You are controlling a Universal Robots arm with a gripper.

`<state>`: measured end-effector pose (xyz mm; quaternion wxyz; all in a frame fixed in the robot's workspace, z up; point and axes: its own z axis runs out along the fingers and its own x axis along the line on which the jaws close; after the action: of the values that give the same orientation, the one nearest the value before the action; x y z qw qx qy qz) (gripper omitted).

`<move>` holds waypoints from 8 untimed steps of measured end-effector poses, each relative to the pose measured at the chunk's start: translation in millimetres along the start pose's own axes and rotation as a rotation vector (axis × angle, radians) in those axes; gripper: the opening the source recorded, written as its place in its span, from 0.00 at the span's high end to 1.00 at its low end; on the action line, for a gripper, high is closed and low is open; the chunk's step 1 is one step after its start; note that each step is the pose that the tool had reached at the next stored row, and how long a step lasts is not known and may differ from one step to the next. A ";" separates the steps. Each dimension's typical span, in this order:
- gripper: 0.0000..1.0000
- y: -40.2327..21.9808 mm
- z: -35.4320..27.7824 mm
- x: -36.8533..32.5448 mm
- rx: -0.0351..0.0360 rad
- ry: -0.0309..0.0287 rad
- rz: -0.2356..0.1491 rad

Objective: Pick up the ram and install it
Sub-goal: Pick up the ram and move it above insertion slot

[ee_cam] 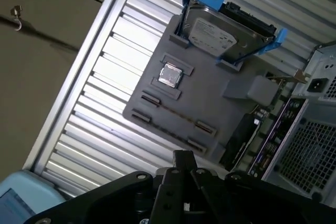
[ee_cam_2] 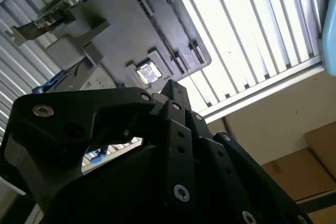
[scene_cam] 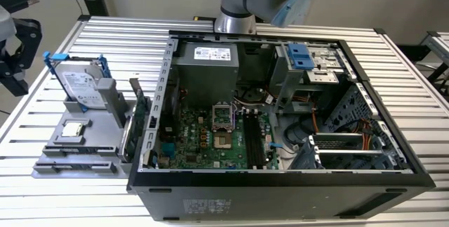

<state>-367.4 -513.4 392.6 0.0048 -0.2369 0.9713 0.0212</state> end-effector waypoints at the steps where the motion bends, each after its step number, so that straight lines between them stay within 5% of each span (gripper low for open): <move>1: 1.00 0.0 0.0 0.0 -0.0002 0.0004 -0.012; 8: 1.00 0.0 0.1 0.0 -0.0022 0.0042 -0.112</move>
<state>-367.4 -513.4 392.5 0.0036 -0.2911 0.9564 0.0214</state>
